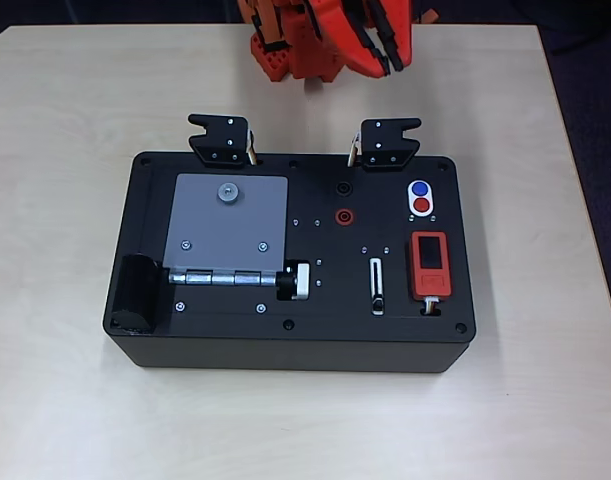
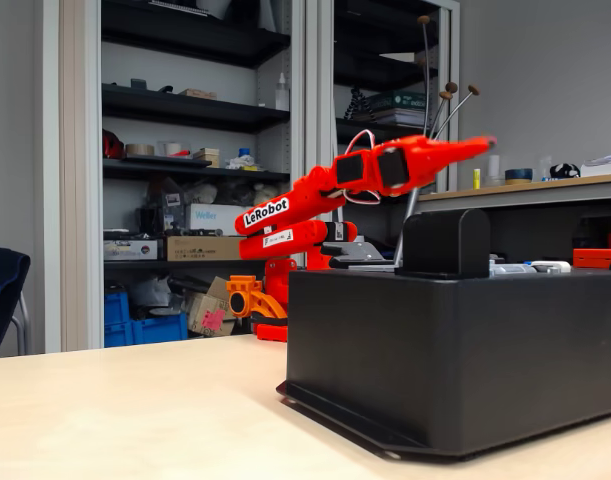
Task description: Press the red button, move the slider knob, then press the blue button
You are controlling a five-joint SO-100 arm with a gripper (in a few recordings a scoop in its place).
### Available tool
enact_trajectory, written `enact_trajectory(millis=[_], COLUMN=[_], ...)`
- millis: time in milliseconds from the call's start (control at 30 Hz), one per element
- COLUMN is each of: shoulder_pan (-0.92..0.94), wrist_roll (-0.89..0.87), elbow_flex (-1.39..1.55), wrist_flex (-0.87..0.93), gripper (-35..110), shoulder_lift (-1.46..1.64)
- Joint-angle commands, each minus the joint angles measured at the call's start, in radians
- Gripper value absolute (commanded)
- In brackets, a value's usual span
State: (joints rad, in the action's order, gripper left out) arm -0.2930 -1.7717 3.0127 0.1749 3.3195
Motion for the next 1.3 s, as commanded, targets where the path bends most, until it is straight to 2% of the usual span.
enact_trajectory(millis=[0,233,300,433,533,800,933,1033,1267], shoulder_pan=[-0.003,0.031,0.032,0.025,0.011,0.028,0.037,0.055,0.075], wrist_roll=[-0.028,-0.094,-0.107,-0.158,-0.267,-0.531,-0.749,-0.877,-0.923], elbow_flex=[0.026,0.067,0.129,0.129,0.129,0.129,0.129,0.129,0.129], wrist_flex=[-0.089,-0.164,-0.304,-0.367,-0.448,-0.83,-1.103,-1.216,-1.502], gripper=[0,0,0,0,0,0,0,0,4], shoulder_lift=[0.0,0.002,0.002,0.002,0.0,0.0,0.0,0.0,0.0])
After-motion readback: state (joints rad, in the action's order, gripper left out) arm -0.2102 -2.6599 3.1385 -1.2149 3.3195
